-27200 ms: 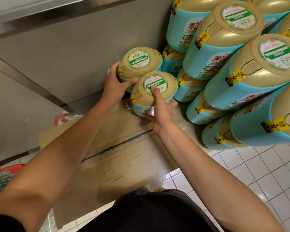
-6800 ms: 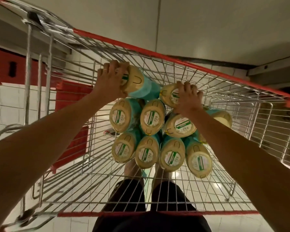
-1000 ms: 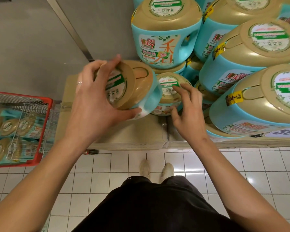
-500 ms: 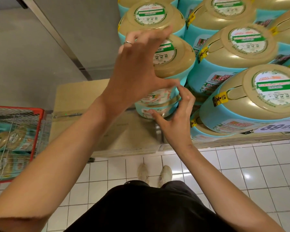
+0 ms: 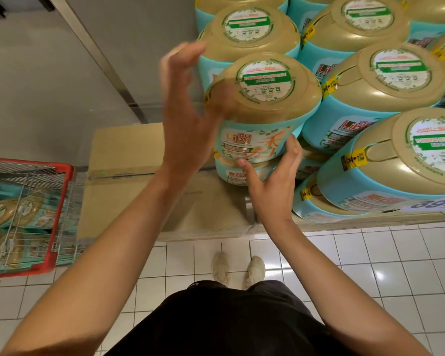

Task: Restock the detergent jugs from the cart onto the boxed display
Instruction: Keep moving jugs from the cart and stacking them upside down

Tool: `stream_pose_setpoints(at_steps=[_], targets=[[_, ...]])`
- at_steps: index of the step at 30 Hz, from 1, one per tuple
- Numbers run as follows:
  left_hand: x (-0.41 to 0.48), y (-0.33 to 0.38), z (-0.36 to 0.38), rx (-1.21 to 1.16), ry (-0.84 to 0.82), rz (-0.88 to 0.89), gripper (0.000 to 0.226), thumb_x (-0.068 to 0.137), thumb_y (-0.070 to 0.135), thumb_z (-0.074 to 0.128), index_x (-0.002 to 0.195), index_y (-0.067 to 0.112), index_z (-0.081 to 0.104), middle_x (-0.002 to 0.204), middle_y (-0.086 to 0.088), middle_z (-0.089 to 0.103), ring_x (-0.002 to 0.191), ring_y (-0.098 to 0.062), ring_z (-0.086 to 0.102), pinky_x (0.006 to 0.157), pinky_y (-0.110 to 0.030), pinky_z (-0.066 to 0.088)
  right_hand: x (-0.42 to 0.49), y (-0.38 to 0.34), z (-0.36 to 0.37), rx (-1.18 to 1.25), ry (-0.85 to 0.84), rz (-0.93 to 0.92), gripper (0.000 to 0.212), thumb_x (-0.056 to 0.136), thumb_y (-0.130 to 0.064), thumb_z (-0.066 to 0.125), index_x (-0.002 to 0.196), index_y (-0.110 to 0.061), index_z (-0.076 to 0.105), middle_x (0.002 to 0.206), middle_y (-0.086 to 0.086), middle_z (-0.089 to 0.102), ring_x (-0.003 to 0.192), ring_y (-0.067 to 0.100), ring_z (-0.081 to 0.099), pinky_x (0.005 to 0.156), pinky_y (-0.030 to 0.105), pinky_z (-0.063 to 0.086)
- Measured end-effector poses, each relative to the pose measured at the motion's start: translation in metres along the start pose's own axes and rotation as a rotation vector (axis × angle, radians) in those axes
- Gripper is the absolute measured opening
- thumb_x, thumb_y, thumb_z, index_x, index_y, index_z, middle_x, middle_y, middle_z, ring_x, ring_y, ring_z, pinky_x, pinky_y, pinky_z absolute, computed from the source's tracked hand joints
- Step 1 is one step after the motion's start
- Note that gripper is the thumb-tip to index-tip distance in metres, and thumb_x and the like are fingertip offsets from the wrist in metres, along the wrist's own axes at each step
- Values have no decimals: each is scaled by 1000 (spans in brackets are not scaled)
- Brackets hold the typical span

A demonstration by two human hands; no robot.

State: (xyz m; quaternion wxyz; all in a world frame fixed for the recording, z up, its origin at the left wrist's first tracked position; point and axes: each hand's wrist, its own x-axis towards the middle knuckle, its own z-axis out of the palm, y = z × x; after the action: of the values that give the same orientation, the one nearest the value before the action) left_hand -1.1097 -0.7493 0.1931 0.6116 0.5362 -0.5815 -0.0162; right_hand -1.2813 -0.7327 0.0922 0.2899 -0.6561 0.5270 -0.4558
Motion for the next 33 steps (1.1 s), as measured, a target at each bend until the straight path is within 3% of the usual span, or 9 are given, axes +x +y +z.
stream_pose_setpoints(at_steps=[2, 4, 8, 13, 16, 20, 24, 28, 33], targets=[[-37, -31, -8, -80, 132, -228, 15, 106, 10, 53, 121, 11, 56, 115, -8, 59, 106, -20, 59, 91, -55, 50, 0, 2, -2, -12, -9, 3, 92, 92, -43, 82, 158, -7, 30, 155, 13, 38, 146, 27, 40, 112, 59, 43], [-76, -61, -8, -38, -11, -513, 29, 95, -4, 55, 122, 7, 54, 118, -7, 62, 107, -23, 60, 93, -64, 49, 1, 3, -3, -16, -22, 3, 91, 92, -42, 82, 157, -6, 30, 154, 13, 38, 146, 28, 41, 111, 59, 44], [-115, -79, 10, -176, -564, -785, 90, 75, 23, 96, 147, 26, 42, 138, 19, 62, 127, -3, 62, 99, -27, 57, 3, 6, -6, -26, -32, -4, 91, 92, -46, 80, 157, -8, 30, 154, 12, 38, 146, 28, 40, 112, 60, 43], [-96, -76, 25, -197, -527, -749, 76, 52, 45, 99, 118, 55, 63, 113, 41, 69, 111, 16, 64, 87, -6, 51, 4, 7, -8, -22, -21, -6, 93, 88, -52, 82, 157, -13, 31, 153, 6, 39, 145, 22, 41, 113, 57, 44], [-87, -80, 30, -251, -531, -734, 74, 53, 32, 98, 122, 34, 71, 112, 27, 75, 115, 4, 68, 95, -18, 55, 7, 7, -10, -36, -14, -11, 96, 86, -56, 83, 156, -14, 33, 150, 2, 41, 142, 18, 44, 109, 52, 49], [-86, -85, 31, -242, -583, -711, 71, 63, 10, 101, 128, 15, 72, 114, 21, 75, 111, 10, 67, 91, -12, 54, 8, 6, -13, -95, -20, -22, 98, 83, -62, 82, 155, -16, 34, 148, 0, 42, 140, 18, 47, 103, 50, 54], [-85, -82, 29, -251, -599, -674, 74, 58, 31, 102, 126, 21, 74, 114, 25, 75, 113, 7, 68, 93, -16, 56, 3, -3, -11, -102, 15, 4, 112, 70, -73, 86, 152, -18, 34, 145, -6, 40, 138, 16, 47, 104, 43, 54], [-86, -72, 25, -281, -603, -638, 73, 58, 40, 98, 125, 36, 69, 119, 30, 73, 119, 1, 67, 97, -19, 55, -5, -13, 2, -107, 86, 67, 125, 59, -72, 91, 151, -12, 32, 140, -6, 37, 136, 23, 48, 103, 57, 52], [-95, -81, 32, -270, -569, -699, 82, 58, 35, 97, 131, 8, 71, 126, 5, 75, 121, -9, 69, 101, -31, 58, -3, -13, 12, -124, 87, 99, 124, 63, -66, 92, 155, -11, 30, 146, 3, 41, 140, 27, 47, 109, 59, 45]])
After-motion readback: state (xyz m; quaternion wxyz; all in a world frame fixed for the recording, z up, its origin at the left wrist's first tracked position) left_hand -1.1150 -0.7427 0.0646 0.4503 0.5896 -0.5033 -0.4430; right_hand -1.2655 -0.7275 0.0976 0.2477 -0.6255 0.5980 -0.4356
